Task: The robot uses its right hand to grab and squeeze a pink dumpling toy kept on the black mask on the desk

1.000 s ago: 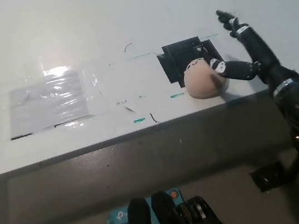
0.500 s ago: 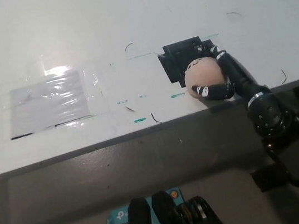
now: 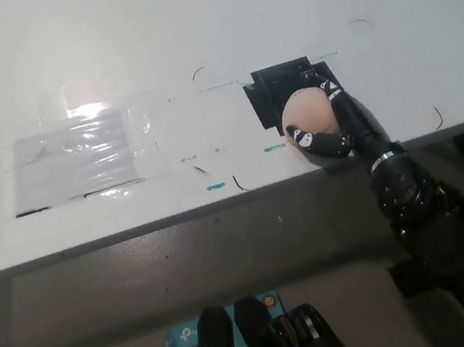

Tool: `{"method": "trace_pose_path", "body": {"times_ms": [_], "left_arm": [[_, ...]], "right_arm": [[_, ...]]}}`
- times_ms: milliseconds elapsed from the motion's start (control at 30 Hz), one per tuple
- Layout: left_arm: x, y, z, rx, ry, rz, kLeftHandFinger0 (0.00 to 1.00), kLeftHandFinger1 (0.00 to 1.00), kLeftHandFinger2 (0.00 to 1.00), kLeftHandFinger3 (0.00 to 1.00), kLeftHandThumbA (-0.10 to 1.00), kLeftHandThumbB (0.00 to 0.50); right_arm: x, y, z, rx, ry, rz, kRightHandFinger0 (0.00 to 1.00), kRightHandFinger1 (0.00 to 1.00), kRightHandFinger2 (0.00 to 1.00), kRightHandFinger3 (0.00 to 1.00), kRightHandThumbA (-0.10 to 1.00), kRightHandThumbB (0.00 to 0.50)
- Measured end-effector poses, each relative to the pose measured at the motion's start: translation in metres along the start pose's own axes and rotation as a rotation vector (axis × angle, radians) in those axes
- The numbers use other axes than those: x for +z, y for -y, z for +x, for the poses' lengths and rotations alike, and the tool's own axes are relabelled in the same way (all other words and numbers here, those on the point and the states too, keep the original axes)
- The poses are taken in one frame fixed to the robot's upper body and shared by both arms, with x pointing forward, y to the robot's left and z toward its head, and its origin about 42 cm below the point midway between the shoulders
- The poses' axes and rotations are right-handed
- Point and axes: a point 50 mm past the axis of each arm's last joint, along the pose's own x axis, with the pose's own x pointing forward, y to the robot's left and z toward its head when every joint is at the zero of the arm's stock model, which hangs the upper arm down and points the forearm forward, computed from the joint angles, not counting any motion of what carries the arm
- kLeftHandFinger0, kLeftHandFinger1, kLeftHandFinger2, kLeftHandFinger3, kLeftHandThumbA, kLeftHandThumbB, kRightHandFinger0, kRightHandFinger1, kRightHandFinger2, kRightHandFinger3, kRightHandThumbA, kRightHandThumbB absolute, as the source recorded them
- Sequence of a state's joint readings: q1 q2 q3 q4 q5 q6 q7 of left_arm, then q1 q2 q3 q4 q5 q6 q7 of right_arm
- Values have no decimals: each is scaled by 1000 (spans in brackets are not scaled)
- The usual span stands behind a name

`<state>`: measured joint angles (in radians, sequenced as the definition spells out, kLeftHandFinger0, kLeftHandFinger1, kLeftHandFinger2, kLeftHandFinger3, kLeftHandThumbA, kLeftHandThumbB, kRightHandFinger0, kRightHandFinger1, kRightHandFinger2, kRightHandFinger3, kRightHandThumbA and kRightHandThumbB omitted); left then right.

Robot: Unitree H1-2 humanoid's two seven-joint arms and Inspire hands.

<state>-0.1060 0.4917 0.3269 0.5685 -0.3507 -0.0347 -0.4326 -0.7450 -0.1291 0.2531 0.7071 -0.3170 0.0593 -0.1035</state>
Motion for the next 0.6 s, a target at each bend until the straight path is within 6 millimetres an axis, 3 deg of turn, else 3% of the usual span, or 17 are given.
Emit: {"method": "trace_pose_path", "body": {"times_ms": [33,67,100,133,233,267,300,333,367,400,433,467,500,567,600], "left_arm": [[0,0,0,-1,1,1,0,31,133,138,1000,500],[1,1,0,-3,3,3,0,32,140,148,1000,500],[2,1,0,-4,5,4,0,32,142,152,1000,500],[2,1,0,-4,5,5,0,38,148,162,1000,500],[2,1,1,-6,5,7,0,42,158,157,1000,500],[3,1,1,-6,6,8,0,36,159,171,1000,500],[3,1,1,-7,6,9,0,31,154,163,1000,500],[3,1,1,-7,5,9,0,20,143,151,1000,500],[3,1,1,-7,5,9,0,17,140,147,1000,500],[3,1,1,-8,5,9,0,16,138,145,1000,500],[3,1,1,-8,5,9,0,27,143,153,1000,500],[3,0,1,-8,5,9,0,30,145,158,1000,500],[3,0,1,-8,5,9,0,30,138,150,1000,500],[3,0,1,-8,5,9,0,32,146,151,1000,500],[3,0,0,-8,5,9,0,32,146,150,1000,500]], "right_arm": [[-2,0,1,1,6,-1,162,221,489,1000,504,213],[-3,-1,2,-1,17,-4,33,59,311,1000,443,152],[-4,-1,3,-4,26,-11,1,2,171,1000,422,123],[-2,1,5,-9,37,-21,0,0,2,1000,-91,16],[2,-1,7,-12,85,-87,0,0,35,1000,-100,0],[3,-4,6,-14,104,-115,0,48,76,822,-100,0],[5,-7,5,-14,126,-149,54,30,25,345,-100,0],[6,-9,4,-19,144,-175,9,4,4,66,-100,19],[7,-11,4,-22,166,-200,32,59,160,60,-100,32],[7,-14,3,-28,183,-220,28,158,438,199,-100,34],[7,-15,2,-37,194,-230,1,228,629,388,-100,43],[7,-16,1,-49,211,-241,0,311,714,512,-100,57],[7,-17,1,-57,221,-249,0,311,677,525,-100,73],[6,-17,0,-80,239,-269,0,316,640,572,-100,185],[6,-17,0,-92,251,-279,0,319,640,602,-100,198]]}}
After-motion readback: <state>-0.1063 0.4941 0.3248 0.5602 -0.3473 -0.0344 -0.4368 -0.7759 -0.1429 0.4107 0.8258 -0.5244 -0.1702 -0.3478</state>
